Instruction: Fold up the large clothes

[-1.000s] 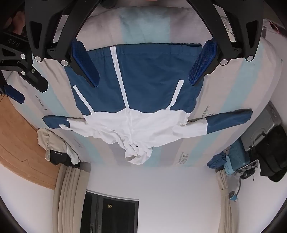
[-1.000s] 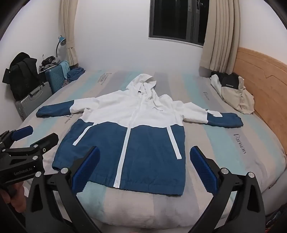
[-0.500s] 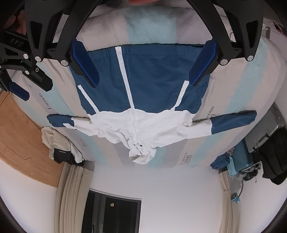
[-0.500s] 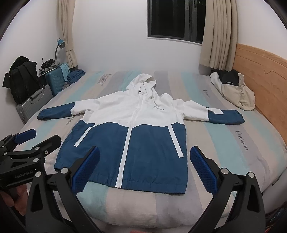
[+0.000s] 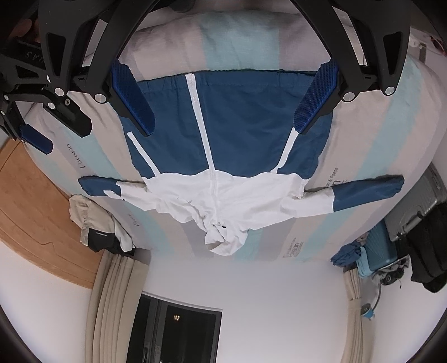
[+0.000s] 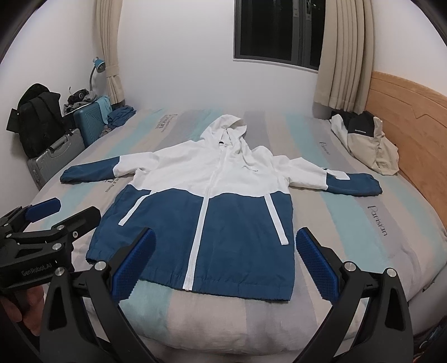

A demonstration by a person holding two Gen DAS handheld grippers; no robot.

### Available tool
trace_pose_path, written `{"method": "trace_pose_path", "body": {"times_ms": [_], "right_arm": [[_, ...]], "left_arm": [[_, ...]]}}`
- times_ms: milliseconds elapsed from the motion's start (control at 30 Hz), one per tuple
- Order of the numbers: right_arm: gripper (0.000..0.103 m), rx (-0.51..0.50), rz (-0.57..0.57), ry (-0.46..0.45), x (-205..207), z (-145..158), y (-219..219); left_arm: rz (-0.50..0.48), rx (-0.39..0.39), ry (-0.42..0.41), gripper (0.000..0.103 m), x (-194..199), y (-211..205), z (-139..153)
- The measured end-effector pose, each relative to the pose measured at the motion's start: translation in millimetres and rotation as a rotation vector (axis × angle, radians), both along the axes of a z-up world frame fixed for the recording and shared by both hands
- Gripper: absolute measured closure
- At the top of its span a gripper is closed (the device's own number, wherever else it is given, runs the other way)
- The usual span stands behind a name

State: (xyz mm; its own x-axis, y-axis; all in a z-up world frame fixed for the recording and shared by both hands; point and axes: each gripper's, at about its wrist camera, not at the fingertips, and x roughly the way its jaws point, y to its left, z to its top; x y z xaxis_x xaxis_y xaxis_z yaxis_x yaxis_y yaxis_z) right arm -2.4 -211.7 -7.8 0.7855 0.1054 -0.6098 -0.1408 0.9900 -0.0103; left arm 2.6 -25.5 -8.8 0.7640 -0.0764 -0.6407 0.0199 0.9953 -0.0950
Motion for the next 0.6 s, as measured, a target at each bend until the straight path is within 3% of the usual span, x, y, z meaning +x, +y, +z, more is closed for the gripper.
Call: {"method": "trace_pose_path", "body": {"times_ms": [600], "right_arm": [[0.007, -0.005, 0.002, 0.01, 2.1, 1.9, 1.9]], "left_arm": [[0.024, 0.02, -0.007, 0.006, -3.3, -3.2, -0.7]]}}
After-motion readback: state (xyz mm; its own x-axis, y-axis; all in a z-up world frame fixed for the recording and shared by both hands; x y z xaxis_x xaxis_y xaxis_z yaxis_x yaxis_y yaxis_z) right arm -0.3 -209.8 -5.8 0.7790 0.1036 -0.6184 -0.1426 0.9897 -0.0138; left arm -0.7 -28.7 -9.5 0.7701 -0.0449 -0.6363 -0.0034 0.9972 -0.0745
